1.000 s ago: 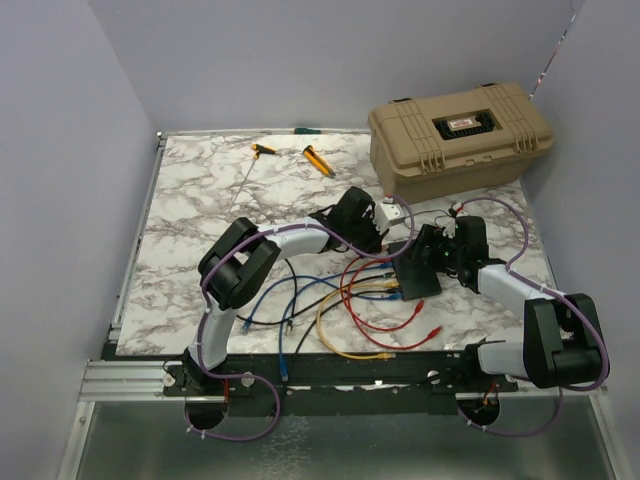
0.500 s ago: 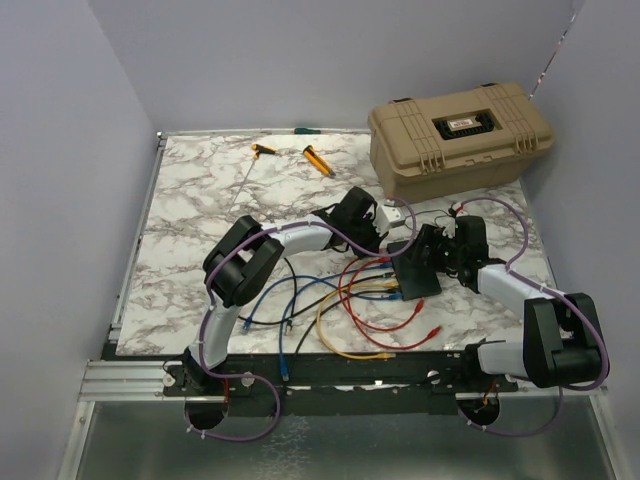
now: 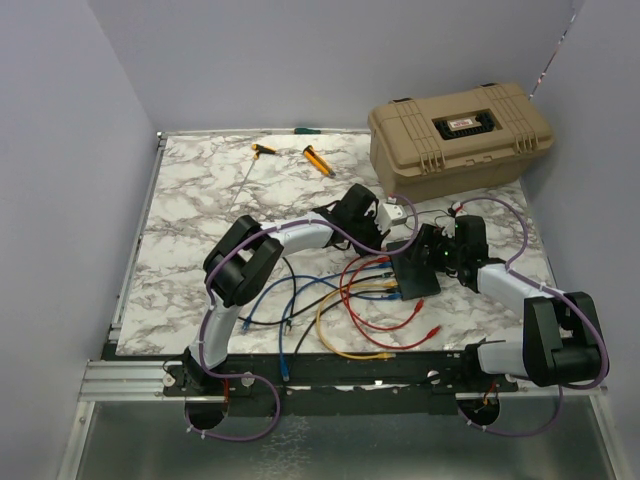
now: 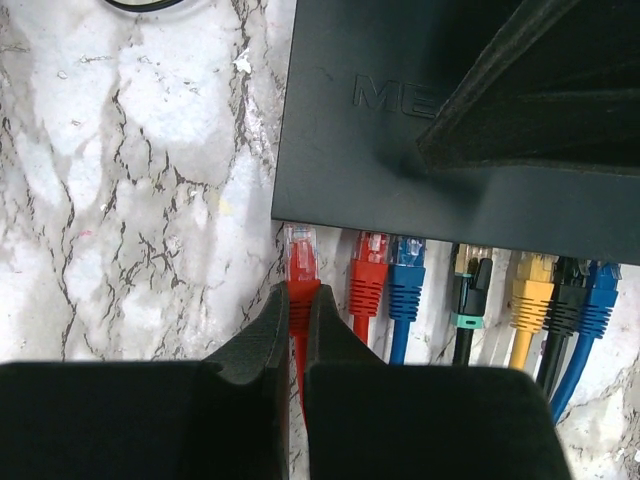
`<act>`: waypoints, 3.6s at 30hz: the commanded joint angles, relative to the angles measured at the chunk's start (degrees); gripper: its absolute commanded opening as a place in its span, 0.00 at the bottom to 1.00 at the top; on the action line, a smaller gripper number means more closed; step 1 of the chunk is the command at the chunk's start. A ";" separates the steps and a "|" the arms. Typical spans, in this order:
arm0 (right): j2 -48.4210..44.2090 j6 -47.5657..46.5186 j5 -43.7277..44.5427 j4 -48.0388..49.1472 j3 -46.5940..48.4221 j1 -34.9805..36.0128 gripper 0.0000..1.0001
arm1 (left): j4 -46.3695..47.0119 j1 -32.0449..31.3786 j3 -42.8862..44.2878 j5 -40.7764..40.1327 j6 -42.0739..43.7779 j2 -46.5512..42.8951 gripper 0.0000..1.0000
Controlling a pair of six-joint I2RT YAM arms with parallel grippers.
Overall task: Insert the plug into the switch port
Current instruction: Insert the connector into the switch port.
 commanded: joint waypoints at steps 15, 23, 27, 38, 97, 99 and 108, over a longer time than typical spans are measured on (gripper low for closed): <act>3.23 0.86 -5.03 -0.21 0.36 0.38 0.91 | 3.96 -0.61 2.30 2.97 -1.74 2.35 0.00; 5.28 0.51 -7.96 0.64 0.62 0.37 0.92 | 5.43 -1.04 2.62 4.05 -1.10 1.66 0.00; 5.88 -0.20 -8.98 0.40 0.68 0.38 0.91 | 5.55 -1.15 2.44 5.32 0.35 0.52 0.00; 8.09 -0.44 -14.64 1.91 1.20 0.38 0.91 | 5.55 -1.20 2.81 6.16 1.88 1.09 0.00; 15.50 3.29 -29.23 10.61 2.31 3.97 0.92 | 22.44 -2.30 9.65 9.23 -3.16 4.47 0.00; 15.80 3.58 -29.34 10.90 2.23 4.21 0.92 | 23.17 -1.85 10.53 9.73 -3.87 4.83 0.00; 16.99 5.77 -31.22 12.95 2.36 5.37 0.92 | 26.82 -0.62 11.10 8.79 -4.24 4.83 0.00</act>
